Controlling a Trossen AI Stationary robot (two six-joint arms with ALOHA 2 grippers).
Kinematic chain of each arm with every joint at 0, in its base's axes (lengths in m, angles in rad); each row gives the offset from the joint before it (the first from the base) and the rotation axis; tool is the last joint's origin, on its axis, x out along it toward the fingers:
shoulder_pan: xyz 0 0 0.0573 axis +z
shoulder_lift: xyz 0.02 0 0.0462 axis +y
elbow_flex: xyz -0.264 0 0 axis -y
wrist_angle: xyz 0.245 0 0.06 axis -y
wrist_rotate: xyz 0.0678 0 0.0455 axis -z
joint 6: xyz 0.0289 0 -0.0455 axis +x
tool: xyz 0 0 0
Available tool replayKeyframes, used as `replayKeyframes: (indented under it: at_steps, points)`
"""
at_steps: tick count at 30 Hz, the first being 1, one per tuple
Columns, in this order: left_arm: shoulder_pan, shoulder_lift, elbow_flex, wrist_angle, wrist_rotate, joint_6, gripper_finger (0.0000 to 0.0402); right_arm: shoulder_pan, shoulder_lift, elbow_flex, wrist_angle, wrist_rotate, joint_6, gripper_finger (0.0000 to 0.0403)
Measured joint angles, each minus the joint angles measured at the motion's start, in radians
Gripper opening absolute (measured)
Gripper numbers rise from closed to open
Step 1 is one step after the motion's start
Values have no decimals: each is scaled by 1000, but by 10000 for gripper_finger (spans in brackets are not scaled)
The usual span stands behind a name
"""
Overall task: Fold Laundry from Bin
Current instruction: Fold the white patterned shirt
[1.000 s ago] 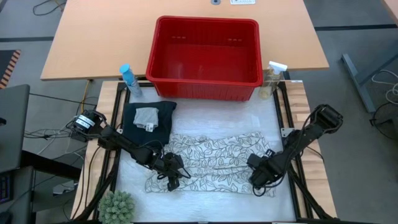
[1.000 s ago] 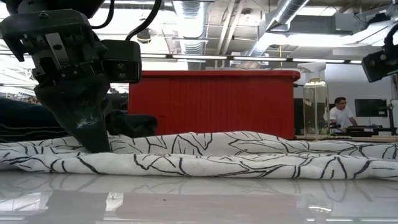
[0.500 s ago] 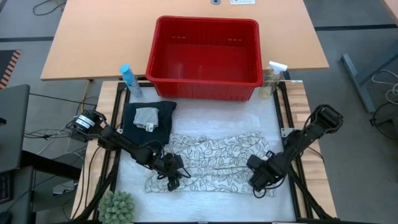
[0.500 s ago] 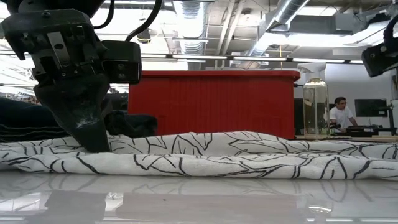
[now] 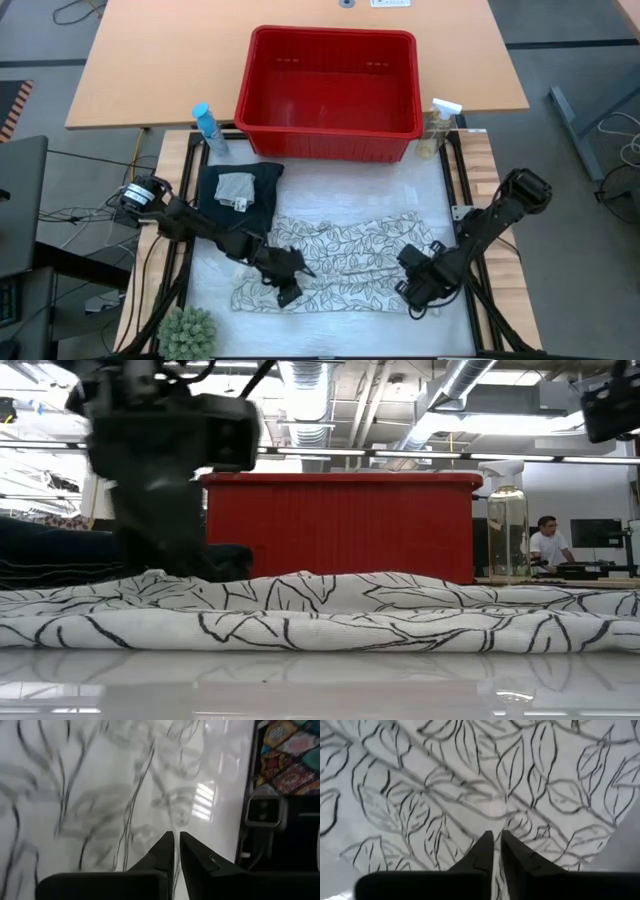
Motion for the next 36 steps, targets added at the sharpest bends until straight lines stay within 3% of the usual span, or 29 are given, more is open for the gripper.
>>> replayKeyframes:
  at_steps: [7,12,15,20,26,29,34,36]
  points:
    - [99,0,136,-49,0,109,18,-90,0,0,19,8,-134,112]
    - [217,-1,305,-353,-162,283,18,-182,-11,0,-9,59,-315,148]
    - [309,-1,407,-509,-202,456,22,-250,-53,-1,-8,83,-450,171]
    - [479,-4,511,-679,-91,650,66,-372,-168,-16,2,82,-725,197]
    - [687,-1,519,-922,34,883,147,-561,-365,-121,83,-83,-1021,205]
    - [767,1,517,-1001,87,1025,175,-648,-420,-151,116,-101,-1139,205]
    - [815,1,517,-1060,104,1221,184,-756,-409,-153,163,-110,-1388,205]
    - [800,1,517,-1054,110,1278,183,-814,-385,-153,165,-167,-1476,205]
